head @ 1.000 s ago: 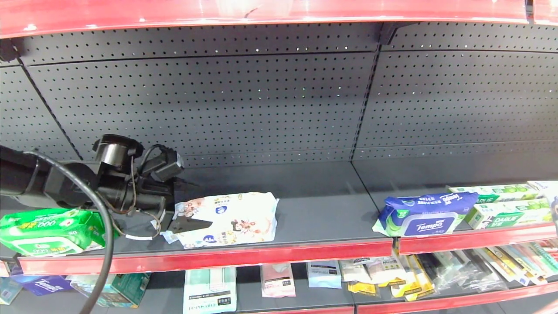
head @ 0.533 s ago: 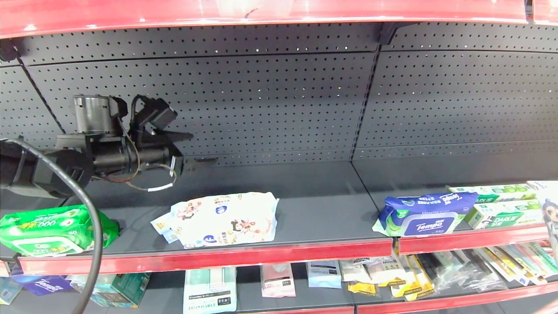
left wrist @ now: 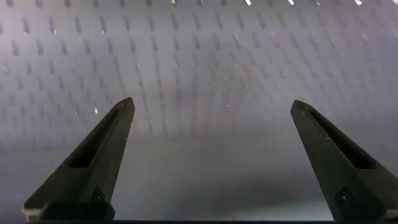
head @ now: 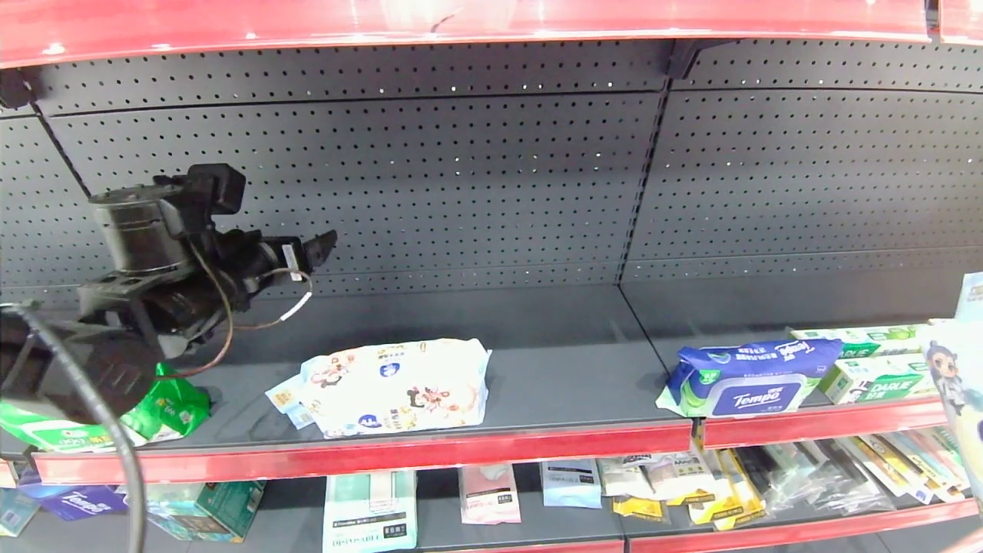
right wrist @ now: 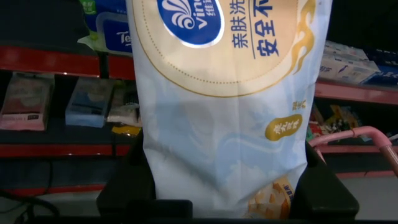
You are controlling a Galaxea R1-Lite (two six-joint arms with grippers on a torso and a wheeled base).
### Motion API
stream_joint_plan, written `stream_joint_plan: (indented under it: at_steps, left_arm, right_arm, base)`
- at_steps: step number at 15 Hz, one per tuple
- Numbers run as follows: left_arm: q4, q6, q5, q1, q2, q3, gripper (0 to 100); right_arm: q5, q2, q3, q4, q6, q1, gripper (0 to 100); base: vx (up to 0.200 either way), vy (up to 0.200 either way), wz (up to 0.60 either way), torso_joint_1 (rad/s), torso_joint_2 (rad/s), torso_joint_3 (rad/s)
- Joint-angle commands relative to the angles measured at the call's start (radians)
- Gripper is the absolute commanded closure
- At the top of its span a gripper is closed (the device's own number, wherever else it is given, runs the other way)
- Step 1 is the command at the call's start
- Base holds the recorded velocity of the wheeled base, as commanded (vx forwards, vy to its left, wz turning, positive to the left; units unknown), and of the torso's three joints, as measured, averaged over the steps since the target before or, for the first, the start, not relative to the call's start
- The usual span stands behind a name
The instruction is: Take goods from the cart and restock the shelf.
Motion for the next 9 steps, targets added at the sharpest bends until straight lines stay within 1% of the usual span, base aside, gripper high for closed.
stream_joint_plan:
  at_steps: [1, 2, 3, 4, 5, 6, 7, 8, 9]
  left_arm:
    - [0.269, -0.009, -0.259, 0.041, -0.688, 0.412, 0]
    - [0.355, -0.009, -0.282, 0.041, -0.785, 0.427, 0]
    - [0.625, -0.01, -0.311, 0.041, -1.024, 0.423, 0]
    - [0.876, -0.01, -0.326, 0.035, -1.237, 0.395, 0]
    - [1.054, -0.01, -0.337, 0.033, -1.382, 0.369, 0]
    - [1.195, -0.01, -0.338, 0.033, -1.498, 0.346, 0]
    - [1.317, -0.01, -0.334, 0.033, -1.612, 0.331, 0]
    - [1.333, -0.01, -0.329, 0.035, -1.667, 0.338, 0]
    - [1.335, -0.01, -0.321, 0.036, -1.678, 0.342, 0]
  right_arm:
    - [0.024, 0.13, -0.021, -0.002, -0.001, 0.014, 100]
    - [0.037, 0.147, -0.028, -0.002, -0.001, 0.019, 100]
    - [0.052, 0.211, -0.044, -0.025, -0.004, 0.028, 100]
    - [0.057, 0.264, -0.064, -0.07, -0.011, 0.037, 100]
    - [0.076, 0.31, -0.104, -0.091, -0.019, 0.059, 100]
    - [0.086, 0.351, -0.143, -0.094, -0.022, 0.076, 100]
    - [0.087, 0.402, -0.197, -0.094, -0.025, 0.096, 100]
    - [0.087, 0.438, -0.229, -0.094, -0.039, 0.12, 100]
    - [0.089, 0.454, -0.243, -0.096, -0.045, 0.134, 100]
  base:
    - [0.0, 0.0, 0.0, 0.0, 0.0, 0.0]
    - [0.0, 0.0, 0.0, 0.0, 0.0, 0.0]
    - [0.0, 0.0, 0.0, 0.0, 0.0, 0.0]
    - [0.0, 0.0, 0.0, 0.0, 0.0, 0.0]
    - [0.0, 0.0, 0.0, 0.0, 0.0, 0.0]
    - [0.0, 0.0, 0.0, 0.0, 0.0, 0.0]
    - [0.0, 0.0, 0.0, 0.0, 0.0, 0.0]
    - [0.0, 0.0, 0.0, 0.0, 0.0, 0.0]
    - [0.0, 0.0, 0.0, 0.0, 0.0, 0.0]
